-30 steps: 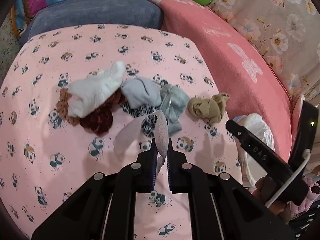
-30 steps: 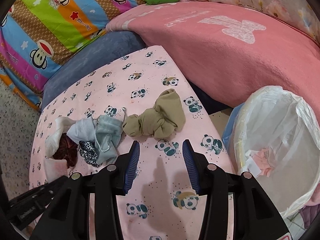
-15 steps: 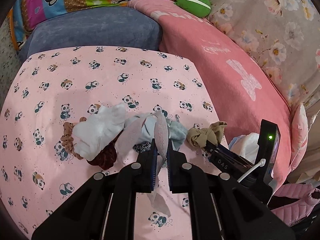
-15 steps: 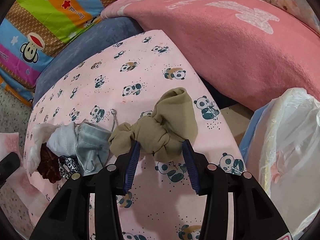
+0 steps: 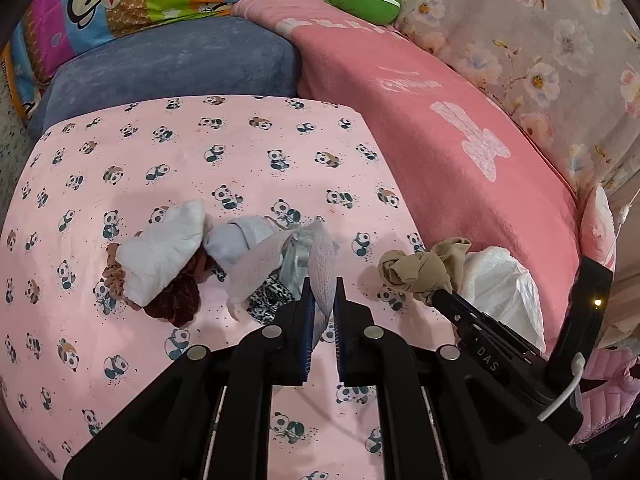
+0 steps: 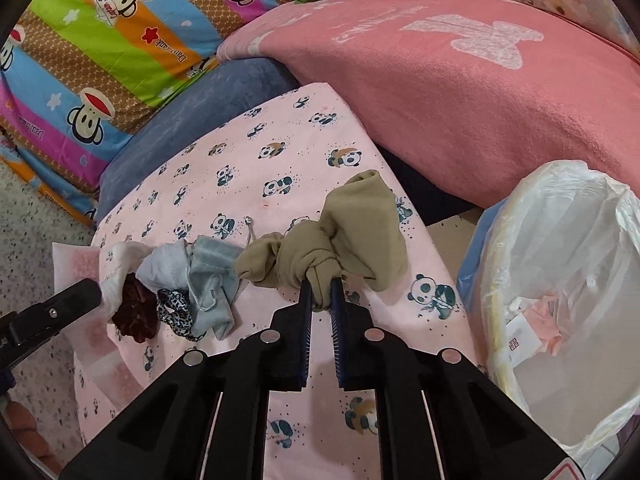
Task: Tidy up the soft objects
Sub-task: 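Lift the mesh bag and beige stocking and carry both over the white bin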
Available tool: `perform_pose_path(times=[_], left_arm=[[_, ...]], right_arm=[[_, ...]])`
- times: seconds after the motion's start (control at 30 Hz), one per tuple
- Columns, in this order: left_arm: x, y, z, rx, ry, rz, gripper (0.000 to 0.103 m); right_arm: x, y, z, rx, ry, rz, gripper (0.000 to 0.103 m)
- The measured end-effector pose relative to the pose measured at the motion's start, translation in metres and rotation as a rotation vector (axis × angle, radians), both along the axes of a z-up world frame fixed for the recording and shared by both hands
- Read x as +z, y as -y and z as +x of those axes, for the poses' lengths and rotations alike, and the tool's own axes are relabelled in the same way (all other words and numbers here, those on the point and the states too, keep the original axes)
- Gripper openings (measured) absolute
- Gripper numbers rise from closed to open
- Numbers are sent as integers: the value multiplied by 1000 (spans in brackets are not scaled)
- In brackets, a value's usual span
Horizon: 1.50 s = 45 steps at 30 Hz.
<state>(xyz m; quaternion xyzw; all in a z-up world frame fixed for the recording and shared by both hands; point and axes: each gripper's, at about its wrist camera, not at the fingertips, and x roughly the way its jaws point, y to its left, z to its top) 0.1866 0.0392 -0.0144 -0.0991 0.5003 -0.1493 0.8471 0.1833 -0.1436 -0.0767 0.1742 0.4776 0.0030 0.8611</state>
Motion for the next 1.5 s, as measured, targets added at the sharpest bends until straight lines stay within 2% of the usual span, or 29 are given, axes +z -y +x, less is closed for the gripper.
perform_pose_path(times=[0.23,0.5,0.67,1.0,1.37,1.4,1.43,1.47,1.5], left_arm=[[11,37,-11,-70,15,-2,9],[24,94,-23,-193,25,-27,9],[32,130,-30,-286,28,-64,9],[41,196,-47,-449,55,-50,10],[41,235,-53,-530,69,-37,10],[40,236,-52,-532,62,-41,11],[40,237,-52,-529,56,-38,20],[39,236,-52,-525,53,-35,37],[39,235,-52,-515,56,-29,48]], right_arm=[[34,35,-44,-69,83,13,11],[56,82,-85,-177,111,3,11],[59,117,-107,-252,115,-8,11],[49,170,-142,-364,102,-4,11],[40,194,-156,-410,88,-5,11],[40,193,-156,-411,87,-5,11],[40,193,-156,-411,85,-5,12],[40,194,-156,-414,85,-6,13],[41,194,-156,-419,88,-9,16]])
